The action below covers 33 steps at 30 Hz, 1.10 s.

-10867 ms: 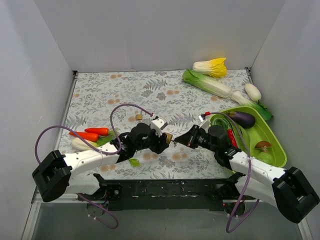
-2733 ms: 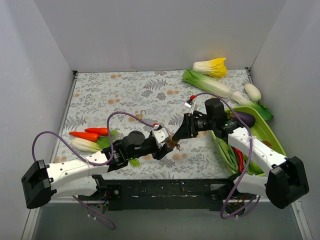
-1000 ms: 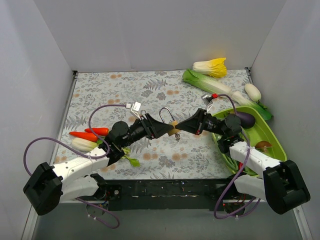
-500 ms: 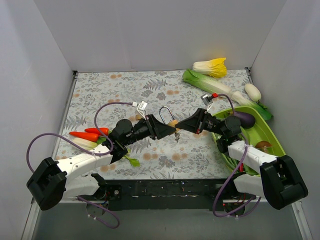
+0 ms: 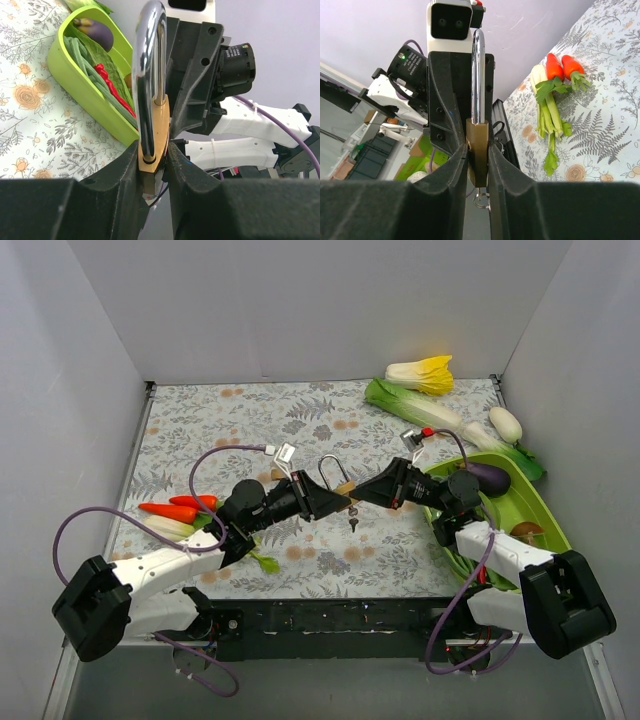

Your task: Unlock with the key

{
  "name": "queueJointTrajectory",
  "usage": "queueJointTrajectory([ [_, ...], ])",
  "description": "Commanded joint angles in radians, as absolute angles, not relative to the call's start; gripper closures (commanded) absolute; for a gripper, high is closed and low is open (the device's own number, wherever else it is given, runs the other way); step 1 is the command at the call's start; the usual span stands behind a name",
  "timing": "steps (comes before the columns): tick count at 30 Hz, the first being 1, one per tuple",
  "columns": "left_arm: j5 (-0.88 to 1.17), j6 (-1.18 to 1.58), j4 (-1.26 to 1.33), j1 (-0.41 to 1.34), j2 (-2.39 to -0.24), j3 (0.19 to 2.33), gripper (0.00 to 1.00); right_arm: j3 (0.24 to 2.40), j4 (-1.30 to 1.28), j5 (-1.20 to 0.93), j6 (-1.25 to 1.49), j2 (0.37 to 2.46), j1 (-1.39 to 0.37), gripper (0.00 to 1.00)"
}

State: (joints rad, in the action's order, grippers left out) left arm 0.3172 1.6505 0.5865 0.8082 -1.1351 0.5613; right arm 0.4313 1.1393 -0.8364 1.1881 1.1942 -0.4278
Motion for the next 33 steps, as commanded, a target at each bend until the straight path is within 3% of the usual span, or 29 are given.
queueJointTrajectory([
  [1,0.246,1.643,0.623,0.807,-1.072,0.537,1.00,0.453,1.123,-0.812,1.124,1.134,-0.430,0.56],
  [4,0.204,1.666,0.656,0.808,-1.039,0.503,1.00,0.419,1.141,-0.811,1.126,1.112,-0.430,0.38],
  [12,0.175,1.695,0.784,0.808,-0.976,0.445,1.00,0.356,1.157,-0.807,1.120,1.080,-0.451,0.34],
  [21,0.222,1.706,0.808,0.807,-0.983,0.462,1.00,0.370,1.236,-0.805,1.127,1.130,-0.486,0.38],
  [33,0.245,1.698,0.805,0.808,-1.002,0.480,1.00,0.370,1.508,-0.795,1.275,1.264,-0.546,0.59],
])
